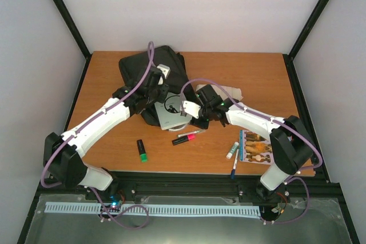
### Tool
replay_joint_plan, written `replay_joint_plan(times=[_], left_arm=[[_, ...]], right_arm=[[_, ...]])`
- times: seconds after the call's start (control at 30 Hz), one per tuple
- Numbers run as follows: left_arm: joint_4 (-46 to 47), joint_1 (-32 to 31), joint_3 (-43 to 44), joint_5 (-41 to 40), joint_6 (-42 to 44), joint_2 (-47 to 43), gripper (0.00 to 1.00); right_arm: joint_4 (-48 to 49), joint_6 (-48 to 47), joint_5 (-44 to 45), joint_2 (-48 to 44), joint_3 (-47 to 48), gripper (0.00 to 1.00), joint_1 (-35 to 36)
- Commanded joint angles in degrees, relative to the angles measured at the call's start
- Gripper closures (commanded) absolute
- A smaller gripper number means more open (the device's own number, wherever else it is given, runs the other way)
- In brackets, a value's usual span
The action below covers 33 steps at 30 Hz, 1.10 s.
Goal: Pack the student bag
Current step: Place the book in the student bag.
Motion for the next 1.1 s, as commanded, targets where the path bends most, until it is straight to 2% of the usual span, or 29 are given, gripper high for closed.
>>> replay_joint_plan(times=[0.0,0.2,0.47,0.73,1.07], left_arm=[[4.20,0.82,0.85,1.30,-1.95,-0.21,0.99],[4.24,0.82,0.94,2.19,-1.89,-0.19,0.99],[4.29,0.86,1.02,3.31,-1.77,-0.14,0.99],[4.38,0.82,1.06,5.03,-1.71,0.11,0.99],[4.54,0.84,0.94,6.62,-1.88,0.42,0.99]], right_arm=[[8.25,-9.63,9.71,1.58,-0.34,0.51,4.33],[13.27,-15.57,14.82,5.66,-0.74,0.50,8.70],[17.04,-17.94,18.37,10.10,0.94,0.51,9.40],[25.25,-18.42,22.62,12.65,3.29,0.64,9.40],[36.25,-20.89,27.63,20.84,7.39,0.72,9.41]])
